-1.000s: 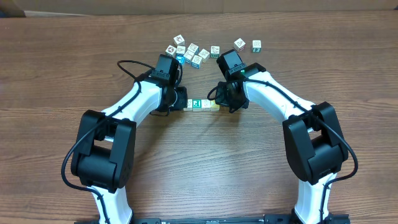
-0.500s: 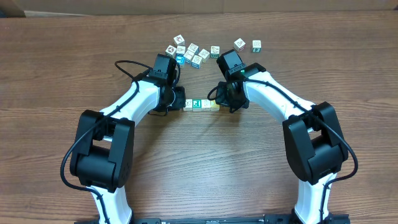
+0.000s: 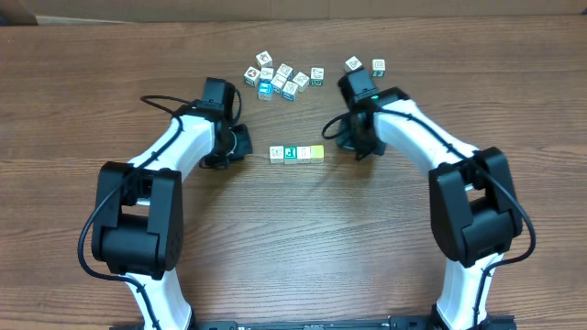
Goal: Form a horizontal line
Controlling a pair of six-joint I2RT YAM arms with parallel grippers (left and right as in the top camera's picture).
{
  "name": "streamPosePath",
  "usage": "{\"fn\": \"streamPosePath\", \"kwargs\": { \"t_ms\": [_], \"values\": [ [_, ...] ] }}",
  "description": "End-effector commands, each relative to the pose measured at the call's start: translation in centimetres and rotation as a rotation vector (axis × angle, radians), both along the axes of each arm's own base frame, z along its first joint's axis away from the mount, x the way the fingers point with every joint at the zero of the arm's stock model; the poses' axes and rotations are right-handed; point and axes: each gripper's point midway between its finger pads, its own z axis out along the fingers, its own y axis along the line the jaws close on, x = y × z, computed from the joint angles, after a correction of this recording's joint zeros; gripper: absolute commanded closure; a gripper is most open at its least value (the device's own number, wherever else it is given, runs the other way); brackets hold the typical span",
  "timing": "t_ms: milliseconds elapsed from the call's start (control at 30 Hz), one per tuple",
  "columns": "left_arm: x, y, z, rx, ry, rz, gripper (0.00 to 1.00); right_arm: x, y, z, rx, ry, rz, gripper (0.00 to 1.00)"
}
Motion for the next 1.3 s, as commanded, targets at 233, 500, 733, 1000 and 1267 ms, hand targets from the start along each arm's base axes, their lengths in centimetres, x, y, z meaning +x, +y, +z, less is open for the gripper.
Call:
{"fn": "streamPosePath", "kwargs": {
  "t_ms": [233, 500, 733, 1000, 1267],
  "values": [
    [0.1, 2.3, -0.4, 0.014, 0.023, 0.072, 0.89, 1.1, -10.7, 0.6, -0.086, 0.007, -0.233, 0.89],
    [0.1, 2.5, -0.4, 0.015, 0.025, 0.078, 0.82, 1.1, -16.0, 0.7, -0.089, 0.011, -0.361, 0.77],
    [0.1, 2.5, -0.3, 0.014, 0.024, 0.077, 0.75, 1.2, -17.2, 0.7, -0.087, 0.004, -0.390, 0.00],
    [0.1, 2.5, -0.3, 0.014, 0.024, 0.077, 0.63, 3.4, -15.9, 1.0, 0.003, -0.072, -0.385, 0.00],
    [-0.3, 2.4, 0.0, 0.009, 0.034, 0.060, 0.64, 3.9, -16.0, 1.1, 0.006, -0.093, -0.385, 0.00]
  ]
}}
